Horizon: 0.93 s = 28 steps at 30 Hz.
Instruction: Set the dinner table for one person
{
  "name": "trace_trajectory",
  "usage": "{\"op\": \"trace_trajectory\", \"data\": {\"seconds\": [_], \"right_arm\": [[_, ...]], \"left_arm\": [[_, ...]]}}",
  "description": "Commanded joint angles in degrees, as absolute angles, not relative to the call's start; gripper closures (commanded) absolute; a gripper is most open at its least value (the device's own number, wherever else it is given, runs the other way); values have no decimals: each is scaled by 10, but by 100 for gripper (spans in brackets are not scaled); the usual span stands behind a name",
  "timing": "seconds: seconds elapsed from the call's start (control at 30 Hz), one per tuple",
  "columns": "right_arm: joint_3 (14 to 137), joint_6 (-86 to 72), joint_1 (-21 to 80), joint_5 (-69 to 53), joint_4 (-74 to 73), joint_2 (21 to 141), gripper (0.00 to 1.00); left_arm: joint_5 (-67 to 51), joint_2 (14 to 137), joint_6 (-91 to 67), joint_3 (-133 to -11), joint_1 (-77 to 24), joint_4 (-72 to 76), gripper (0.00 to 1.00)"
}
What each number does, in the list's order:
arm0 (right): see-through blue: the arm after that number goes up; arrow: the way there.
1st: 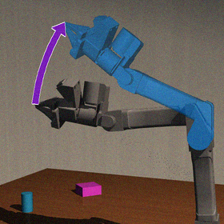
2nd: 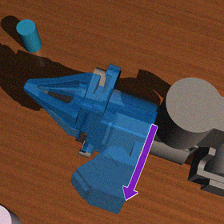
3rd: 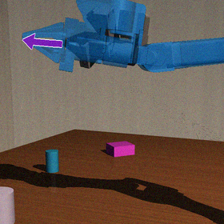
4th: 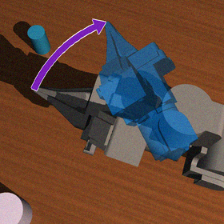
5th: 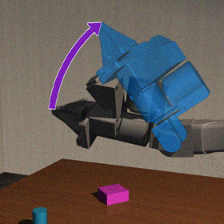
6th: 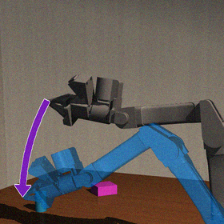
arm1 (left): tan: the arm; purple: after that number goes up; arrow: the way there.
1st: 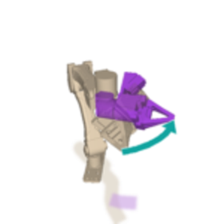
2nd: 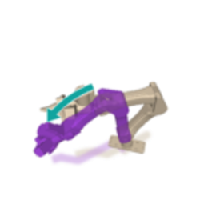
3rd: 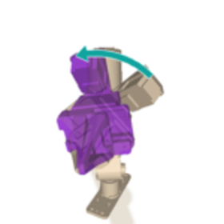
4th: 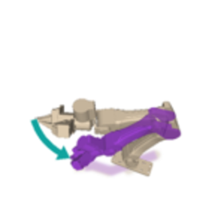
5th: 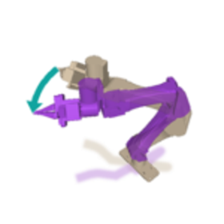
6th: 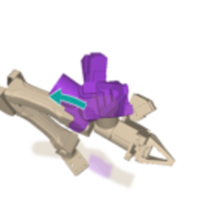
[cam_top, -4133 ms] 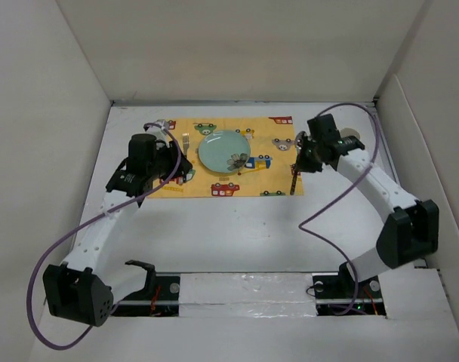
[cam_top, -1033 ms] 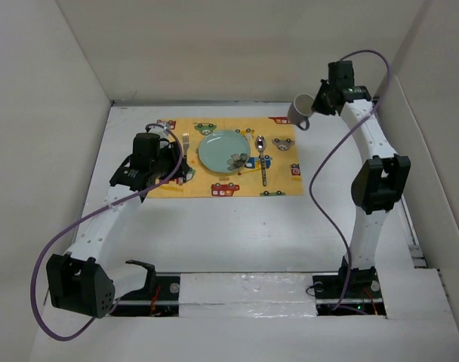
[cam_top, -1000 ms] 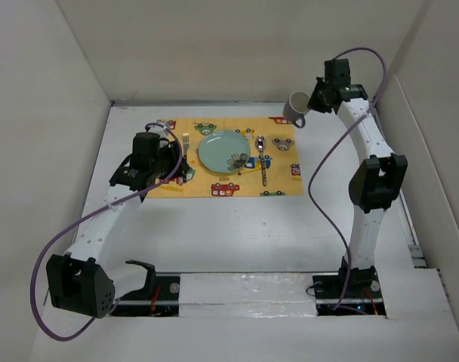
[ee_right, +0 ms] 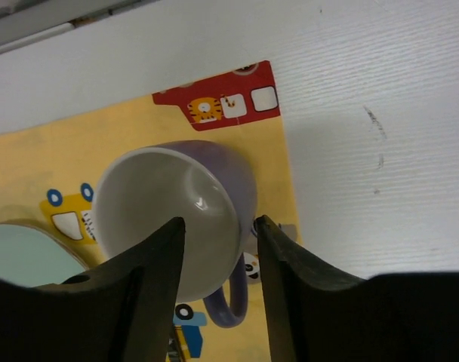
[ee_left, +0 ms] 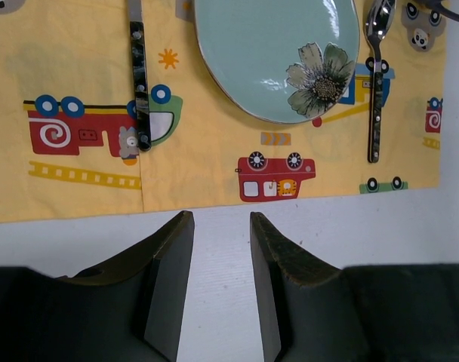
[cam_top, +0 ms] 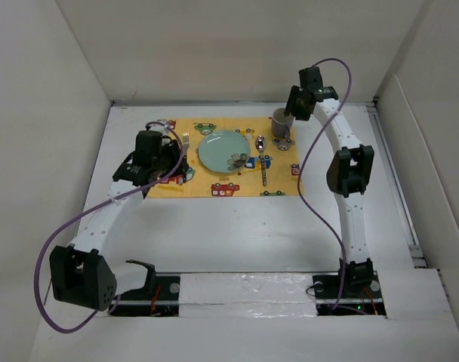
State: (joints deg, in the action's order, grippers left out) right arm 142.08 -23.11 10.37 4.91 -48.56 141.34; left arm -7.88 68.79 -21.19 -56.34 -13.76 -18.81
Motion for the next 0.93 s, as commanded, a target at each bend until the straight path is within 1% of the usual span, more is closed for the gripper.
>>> {"op": "trace_trajectory", "data": {"seconds": [0.0, 0.07, 0.13, 0.17, 0.2, 0.23, 0.27, 0.3, 0.33, 0.37, 0.4, 0.43, 0.47, 0.5, 0.53, 0.57, 0.6, 0.63, 0.7, 0.77, 0.87, 0.9], "right_arm": [[1438, -254, 88, 4, -436, 1360, 49], [1427, -262, 80, -13, -425, 1317, 42], [1391, -272, 64, -31, -399, 1276, 36], [1370, -276, 64, -45, -389, 1226, 34], [1323, -288, 56, -48, -368, 1197, 30], [1292, -298, 56, -50, -353, 1163, 23], [1258, -307, 51, -56, -337, 1127, 20], [1219, -332, 44, -86, -298, 1048, 18], [1126, -342, 44, -105, -272, 1002, 12], [1027, -354, 39, -117, -220, 915, 0], [1026, -353, 39, -117, -197, 914, 0], [941, -349, 39, -124, -181, 840, 0], [908, -345, 39, -122, -175, 805, 0], [882, -341, 52, -86, -180, 771, 0], [854, -338, 63, -57, -180, 706, 0], [804, -337, 75, -33, -175, 675, 0], [782, -337, 83, -14, -167, 648, 0], [767, -337, 90, -5, -170, 608, 0], [735, -341, 90, 48, -191, 581, 0], [717, -337, 90, 76, -202, 561, 0], [716, -330, 90, 82, -230, 558, 0], [717, -329, 90, 68, -234, 559, 0]], "left_arm": [[-76, 691, -214, -604, -137, -169, 67], [-79, 693, -214, -619, -137, -166, 67], [-89, 698, -215, -649, -137, -162, 65], [-98, 701, -218, -661, -137, -161, 64], [-103, 700, -219, -684, -137, -158, 64], [-105, 700, -223, -697, -137, -155, 63], [-108, 691, -227, -707, -137, -150, 63], [-109, 684, -229, -724, -137, -139, 61], [-106, 673, -235, -733, -137, -133, 59], [-72, 642, -245, -747, -137, -121, 54], [-72, 642, -245, -753, -137, -120, 51], [-59, 628, -250, -758, -137, -119, 48], [-45, 598, -259, -760, -130, -113, 45], [-17, 585, -265, -760, -125, -106, 40], [-7, 570, -272, -758, -125, -102, 37], [-5, 546, -282, -755, -125, -98, 34], [26, 535, -286, -751, -120, -98, 31], [32, 527, -287, -749, -120, -104, 29], [41, 505, -287, -739, -120, -114, 28], [43, 491, -286, -729, -120, -126, 29], [36, 488, -289, -715, -120, -148, 29], [34, 489, -295, -713, -120, -152, 27]]}}
